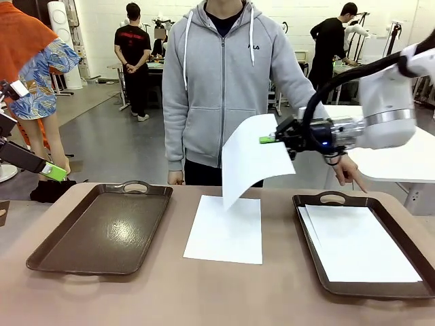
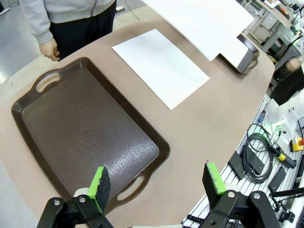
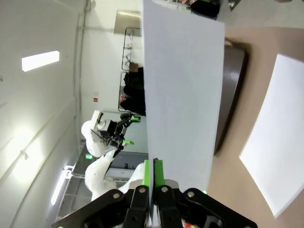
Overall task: Sort the A4 documents.
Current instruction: Place the A4 Paper in the designated Handle tray.
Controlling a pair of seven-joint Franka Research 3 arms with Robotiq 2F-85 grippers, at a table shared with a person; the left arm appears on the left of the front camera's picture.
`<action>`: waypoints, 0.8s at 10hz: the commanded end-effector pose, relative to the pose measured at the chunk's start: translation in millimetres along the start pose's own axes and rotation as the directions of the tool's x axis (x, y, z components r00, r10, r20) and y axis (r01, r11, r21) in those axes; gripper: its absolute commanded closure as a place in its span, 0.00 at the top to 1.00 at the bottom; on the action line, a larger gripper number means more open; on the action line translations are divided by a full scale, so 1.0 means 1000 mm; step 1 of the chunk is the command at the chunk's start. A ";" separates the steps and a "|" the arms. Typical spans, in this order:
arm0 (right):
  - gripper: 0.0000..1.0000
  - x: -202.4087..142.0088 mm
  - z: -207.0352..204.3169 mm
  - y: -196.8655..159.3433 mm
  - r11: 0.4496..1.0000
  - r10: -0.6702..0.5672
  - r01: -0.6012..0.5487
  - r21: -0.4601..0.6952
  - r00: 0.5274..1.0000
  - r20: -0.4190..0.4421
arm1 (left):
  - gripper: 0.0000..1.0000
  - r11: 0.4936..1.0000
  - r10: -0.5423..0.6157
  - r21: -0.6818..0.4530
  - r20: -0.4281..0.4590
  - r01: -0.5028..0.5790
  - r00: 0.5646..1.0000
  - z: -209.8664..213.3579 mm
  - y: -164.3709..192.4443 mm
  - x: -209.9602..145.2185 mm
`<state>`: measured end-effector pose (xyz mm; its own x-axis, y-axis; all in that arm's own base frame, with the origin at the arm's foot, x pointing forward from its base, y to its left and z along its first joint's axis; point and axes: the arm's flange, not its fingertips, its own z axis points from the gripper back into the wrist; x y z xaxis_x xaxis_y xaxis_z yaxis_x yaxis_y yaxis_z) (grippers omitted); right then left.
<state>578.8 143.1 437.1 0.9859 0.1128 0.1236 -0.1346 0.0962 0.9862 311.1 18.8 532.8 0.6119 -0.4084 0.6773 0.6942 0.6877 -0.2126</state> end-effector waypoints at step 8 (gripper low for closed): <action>0.01 -0.078 0.162 -0.063 0.960 -0.189 0.172 -0.222 0.980 -0.057 | 1.00 1.000 -0.010 -0.017 0.011 0.010 1.000 0.000 0.002 -0.001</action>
<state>528.8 -28.2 388.4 0.9875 0.1492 -0.0508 -0.0016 0.3317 0.9434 311.1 18.8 532.9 0.6119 -0.4084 0.6773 0.6942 0.6877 -0.2125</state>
